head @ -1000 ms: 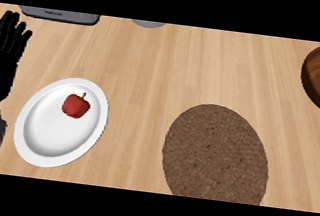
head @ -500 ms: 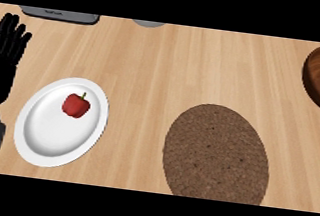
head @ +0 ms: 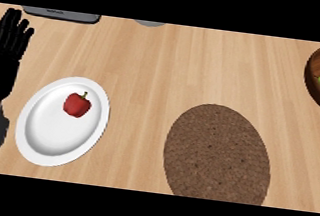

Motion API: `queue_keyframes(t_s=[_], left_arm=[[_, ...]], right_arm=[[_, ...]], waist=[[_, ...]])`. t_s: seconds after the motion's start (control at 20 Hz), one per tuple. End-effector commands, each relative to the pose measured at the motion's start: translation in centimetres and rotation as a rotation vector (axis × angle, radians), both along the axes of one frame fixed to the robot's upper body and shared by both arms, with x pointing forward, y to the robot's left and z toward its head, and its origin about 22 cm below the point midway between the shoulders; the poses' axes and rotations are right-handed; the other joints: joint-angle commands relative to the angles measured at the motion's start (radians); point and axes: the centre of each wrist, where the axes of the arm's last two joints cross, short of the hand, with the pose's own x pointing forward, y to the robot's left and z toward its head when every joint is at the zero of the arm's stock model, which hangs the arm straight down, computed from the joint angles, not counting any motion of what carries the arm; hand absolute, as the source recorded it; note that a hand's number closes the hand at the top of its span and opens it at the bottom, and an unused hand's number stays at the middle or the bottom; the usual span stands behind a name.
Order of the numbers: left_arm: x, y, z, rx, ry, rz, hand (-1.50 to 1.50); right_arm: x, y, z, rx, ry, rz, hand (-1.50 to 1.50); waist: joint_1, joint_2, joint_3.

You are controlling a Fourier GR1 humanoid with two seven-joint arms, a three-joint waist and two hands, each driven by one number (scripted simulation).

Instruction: Pick the pear from the placemat and place it in the bowl

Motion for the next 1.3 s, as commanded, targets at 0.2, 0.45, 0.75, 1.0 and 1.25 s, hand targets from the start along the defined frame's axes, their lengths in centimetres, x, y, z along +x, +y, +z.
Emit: queue_keyframes(t_s=[0.2, 0.45, 0.75, 1.0, 1.25], left_arm=[[-0.2, -0.7, -1.6, -0.005, -0.009, -0.004, 0.00], [0.6, -0.2, -0.3, 0.001, -0.009, 0.021, 0.00], [-0.9, 1.4, -1.2, -0.001, -0.001, 0.018, 0.00], [-0.9, 1.4, -0.6, -0.010, -0.009, 0.018, 0.00], [-1.1, 0.7, -1.1, -0.017, 0.004, 0.024, 0.00]], right_arm=[[-0.8, -1.4, 1.2, 0.119, -0.350, -0.156, -1.50], [-4.1, -5.3, 2.4, 0.165, -0.440, -0.293, -1.50], [-9.3, -9.7, 3.1, 0.239, -0.507, -0.395, -1.50], [-13.8, -12.4, 2.7, 0.263, -0.545, -0.386, -1.50], [-17.6, -14.1, 2.3, 0.287, -0.536, -0.346, -1.50]], waist=[[-0.007, 0.004, 0.000], [-0.013, 0.003, 0.001], [-0.009, 0.003, 0.003], [-0.019, 0.002, 0.006], [-0.034, 0.001, 0.008]])
